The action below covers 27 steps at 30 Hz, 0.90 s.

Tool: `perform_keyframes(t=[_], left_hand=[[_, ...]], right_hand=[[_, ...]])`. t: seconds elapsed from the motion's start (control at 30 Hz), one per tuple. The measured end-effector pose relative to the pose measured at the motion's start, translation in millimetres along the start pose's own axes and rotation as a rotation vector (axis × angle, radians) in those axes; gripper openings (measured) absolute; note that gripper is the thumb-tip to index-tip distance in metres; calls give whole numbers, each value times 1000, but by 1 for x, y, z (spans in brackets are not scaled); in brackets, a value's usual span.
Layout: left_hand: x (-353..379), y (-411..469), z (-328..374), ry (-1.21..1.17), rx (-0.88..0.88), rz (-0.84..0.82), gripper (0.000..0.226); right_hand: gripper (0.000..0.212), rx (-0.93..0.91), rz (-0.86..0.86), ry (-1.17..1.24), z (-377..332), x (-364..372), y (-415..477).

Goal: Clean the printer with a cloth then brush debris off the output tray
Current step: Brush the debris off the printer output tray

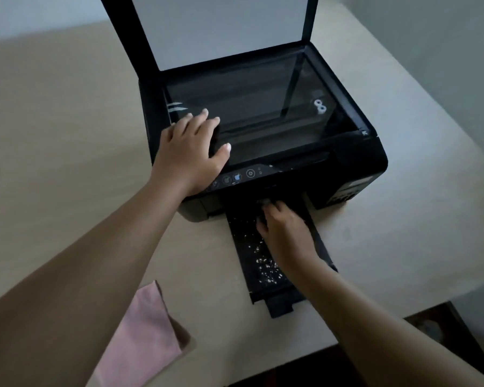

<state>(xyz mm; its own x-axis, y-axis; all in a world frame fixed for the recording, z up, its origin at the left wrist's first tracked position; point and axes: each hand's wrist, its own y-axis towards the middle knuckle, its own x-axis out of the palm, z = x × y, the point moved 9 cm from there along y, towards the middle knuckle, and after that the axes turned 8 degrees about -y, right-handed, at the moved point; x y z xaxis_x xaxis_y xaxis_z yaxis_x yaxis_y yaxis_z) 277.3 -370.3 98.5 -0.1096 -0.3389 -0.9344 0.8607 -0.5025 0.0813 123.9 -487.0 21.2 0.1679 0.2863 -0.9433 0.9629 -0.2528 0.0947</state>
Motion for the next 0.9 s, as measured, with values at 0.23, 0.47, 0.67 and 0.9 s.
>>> perform_keyframes(t=[0.23, 0.47, 0.67, 0.9], left_hand=[[2, 1, -4, 16, -5, -1, 65], [3, 2, -3, 0, 3, 9, 65], [4, 2, -4, 3, 7, 21, 64], [3, 3, -3, 3, 10, 27, 64]], right_hand=[[24, 301, -157, 559, -21, 23, -9], [22, 494, 165, 235, 85, -38, -3], [23, 7, -5, 135, -24, 10, -25], [34, 409, -51, 467, 28, -1, -29]])
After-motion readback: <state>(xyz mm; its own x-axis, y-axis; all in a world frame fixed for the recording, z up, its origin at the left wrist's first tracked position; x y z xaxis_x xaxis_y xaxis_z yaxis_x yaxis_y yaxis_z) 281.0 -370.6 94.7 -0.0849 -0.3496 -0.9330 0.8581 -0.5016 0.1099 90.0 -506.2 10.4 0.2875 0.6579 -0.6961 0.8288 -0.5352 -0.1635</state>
